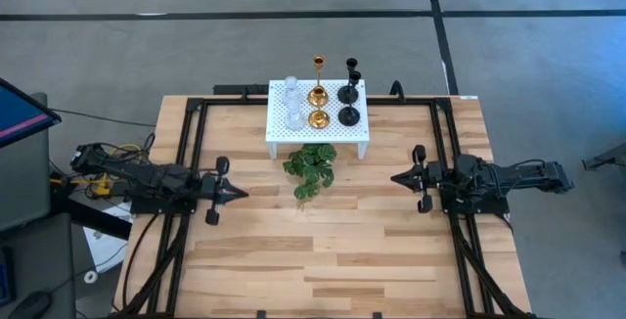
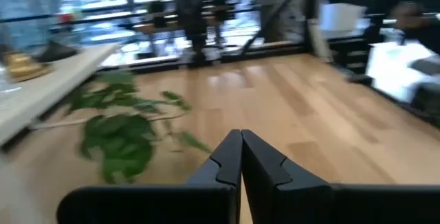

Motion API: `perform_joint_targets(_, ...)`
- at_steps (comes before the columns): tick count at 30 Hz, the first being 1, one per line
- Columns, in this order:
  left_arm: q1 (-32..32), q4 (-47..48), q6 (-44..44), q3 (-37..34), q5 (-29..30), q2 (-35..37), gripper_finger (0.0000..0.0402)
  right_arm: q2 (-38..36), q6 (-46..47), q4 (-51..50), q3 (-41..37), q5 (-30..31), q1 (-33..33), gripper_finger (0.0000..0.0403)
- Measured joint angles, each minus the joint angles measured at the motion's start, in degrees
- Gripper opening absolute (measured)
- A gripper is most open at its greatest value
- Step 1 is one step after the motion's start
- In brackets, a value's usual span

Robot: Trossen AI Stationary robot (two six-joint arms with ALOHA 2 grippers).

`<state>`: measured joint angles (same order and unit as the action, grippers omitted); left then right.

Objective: Pick & Place candle stick holders
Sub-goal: Return to Home Position

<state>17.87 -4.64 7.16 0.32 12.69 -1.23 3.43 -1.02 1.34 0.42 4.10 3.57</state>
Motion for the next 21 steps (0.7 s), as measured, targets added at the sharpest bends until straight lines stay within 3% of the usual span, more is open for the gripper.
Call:
perform_joint_targets(2,0.0,0.5,0.7,0.0,-3.4,0.0,0.0007,0.0,0.0,0.0,0.0,0.0,0.0,0.0000)
perform_joint_targets(9,-0.2,2.1,2.5,0.0,-2.2,-0.1,0.0007,0.0,0.0,0.0,0.0,0.0,0.0,0.0000)
perform_joint_targets(13,-1.6,2.4,2.9,0.0,-4.9,-0.1,0.0006,0.0,0.0,0.0,0.0,0.1,0.0,0.0000)
perform_joint_targets(21,-3.3,2.8,-2.0,0.0,-7.0,-1.3,0.0006,0.0,-0.5,0.1,0.0,0.5,0.0,0.0000)
